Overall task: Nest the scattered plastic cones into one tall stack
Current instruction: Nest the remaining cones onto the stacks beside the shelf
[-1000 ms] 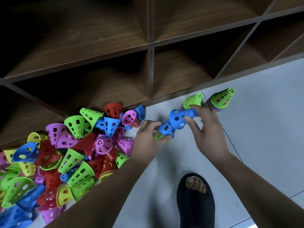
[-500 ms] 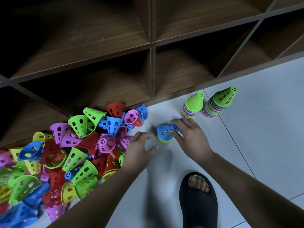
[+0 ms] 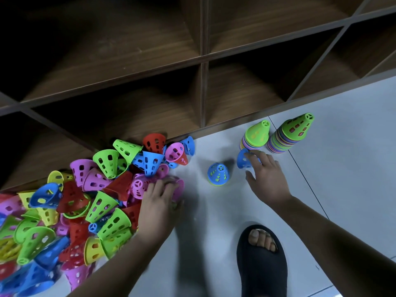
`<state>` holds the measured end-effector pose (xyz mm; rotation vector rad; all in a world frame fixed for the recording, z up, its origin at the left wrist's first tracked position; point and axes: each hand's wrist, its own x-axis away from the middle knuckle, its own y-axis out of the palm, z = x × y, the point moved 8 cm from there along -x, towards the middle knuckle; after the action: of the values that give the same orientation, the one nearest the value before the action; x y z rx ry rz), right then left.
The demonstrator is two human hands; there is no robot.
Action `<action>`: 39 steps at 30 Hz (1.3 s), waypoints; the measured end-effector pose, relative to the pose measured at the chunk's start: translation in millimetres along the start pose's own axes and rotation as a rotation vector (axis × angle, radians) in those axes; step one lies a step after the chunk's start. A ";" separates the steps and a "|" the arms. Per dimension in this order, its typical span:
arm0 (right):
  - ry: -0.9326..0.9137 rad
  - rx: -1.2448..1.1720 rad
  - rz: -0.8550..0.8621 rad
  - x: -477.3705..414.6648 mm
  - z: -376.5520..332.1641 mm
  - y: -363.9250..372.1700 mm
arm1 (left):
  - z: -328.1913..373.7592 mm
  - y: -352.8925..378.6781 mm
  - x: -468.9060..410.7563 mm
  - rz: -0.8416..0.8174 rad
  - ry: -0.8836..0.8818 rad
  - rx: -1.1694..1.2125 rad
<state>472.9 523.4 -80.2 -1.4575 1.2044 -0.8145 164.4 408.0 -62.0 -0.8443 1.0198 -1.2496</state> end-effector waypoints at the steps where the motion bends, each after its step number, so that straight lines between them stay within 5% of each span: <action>1: -0.005 0.010 -0.025 -0.2 1.8 4.4 | -4.3 -0.8 0.9 -0.001 -0.021 -0.024; 14: 0.010 -0.020 -0.101 7.5 7.6 14.1 | -10.4 29.3 -14.6 -0.312 -0.302 -0.007; 19: 0.059 -0.075 -0.045 9.6 3.4 -12.2 | 5.9 49.5 -26.4 -0.514 -0.112 -0.114; 26: 0.138 -0.430 -0.043 19.8 -22.7 -50.1 | -12.9 49.8 -30.0 -0.394 -0.514 0.418; 39: 0.609 -1.276 -0.366 25.9 -56.7 3.9 | 32.2 -30.1 -61.1 0.162 -0.351 0.705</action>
<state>426.2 482.5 -73.1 -2.6135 2.1601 -0.7586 183.0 463.1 -14.1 -0.3943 0.3103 -1.1542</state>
